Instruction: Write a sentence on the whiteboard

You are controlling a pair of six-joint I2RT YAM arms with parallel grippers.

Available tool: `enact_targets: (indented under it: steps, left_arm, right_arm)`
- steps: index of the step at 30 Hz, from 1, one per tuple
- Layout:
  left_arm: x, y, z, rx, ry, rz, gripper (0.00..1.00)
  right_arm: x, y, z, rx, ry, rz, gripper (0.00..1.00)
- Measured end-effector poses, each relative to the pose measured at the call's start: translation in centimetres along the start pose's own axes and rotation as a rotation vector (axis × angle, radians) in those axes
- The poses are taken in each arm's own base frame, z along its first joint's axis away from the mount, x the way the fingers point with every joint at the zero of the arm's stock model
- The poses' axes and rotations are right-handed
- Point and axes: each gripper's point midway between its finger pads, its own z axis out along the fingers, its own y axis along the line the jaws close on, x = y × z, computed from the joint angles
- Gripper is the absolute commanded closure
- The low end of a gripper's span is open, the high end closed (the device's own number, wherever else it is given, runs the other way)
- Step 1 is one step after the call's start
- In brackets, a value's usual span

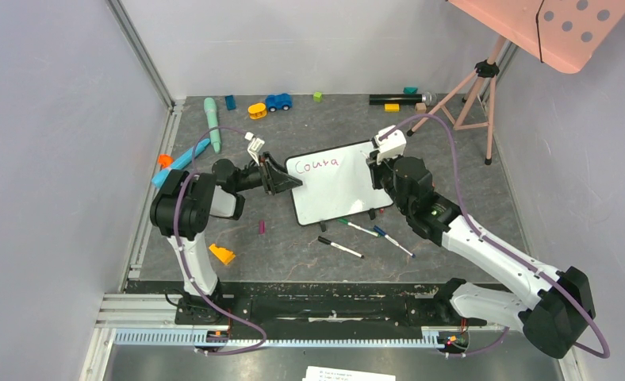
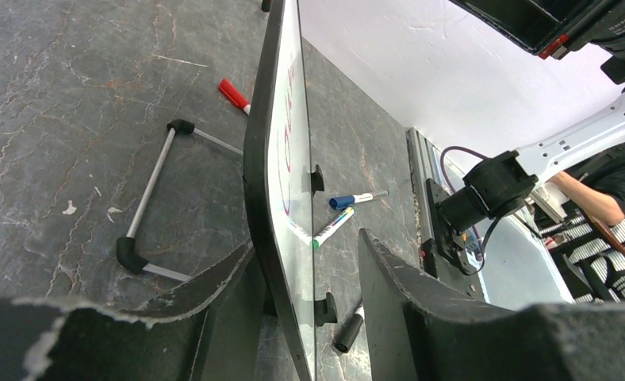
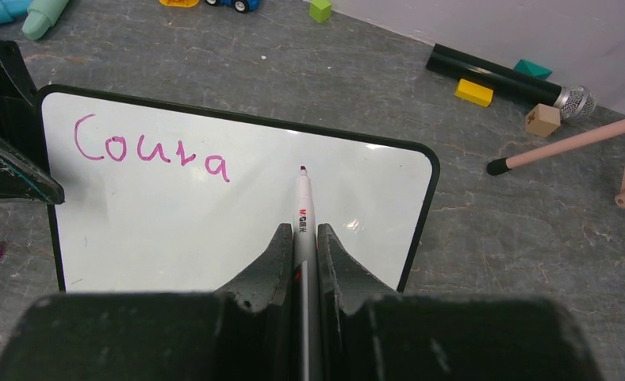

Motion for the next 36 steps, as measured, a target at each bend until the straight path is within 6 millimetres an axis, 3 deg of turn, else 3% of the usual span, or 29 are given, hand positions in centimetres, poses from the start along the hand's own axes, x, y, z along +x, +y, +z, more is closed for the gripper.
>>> enact_targets:
  steps: [7, 16, 18, 21, 25, 29, 36]
  left_arm:
    - [-0.2, 0.4, 0.3, 0.010, 0.006, 0.005, 0.55]
    - [0.2, 0.3, 0.3, 0.024, 0.023, 0.003, 0.56]
    - [0.2, 0.3, 0.2, 0.024, 0.023, 0.002, 0.62]
    - [0.2, 0.3, 0.2, 0.025, 0.024, 0.000, 0.80]
    - [0.3, 0.3, 0.2, 0.024, 0.024, -0.004, 0.92]
    - [0.3, 0.2, 0.2, 0.023, 0.024, -0.017, 0.98]
    - [0.3, 0.2, 0.2, 0.023, 0.024, -0.019, 0.98]
  right_arm:
    - [0.5, 0.0, 0.0, -0.001, 0.009, -0.002, 1.00]
    - [0.5, 0.1, 0.0, -0.003, 0.010, -0.002, 1.00]
    - [0.5, 0.1, 0.0, -0.005, 0.010, -0.002, 1.00]
    - [0.5, 0.2, 0.0, -0.009, 0.011, -0.002, 1.00]
    - [0.6, 0.4, 0.1, -0.021, 0.014, 0.004, 1.00]
    - [0.9, 0.9, 0.2, -0.043, 0.022, 0.005, 1.00]
    - [2.5, 2.1, 1.1, -0.093, 0.080, -0.011, 1.00]
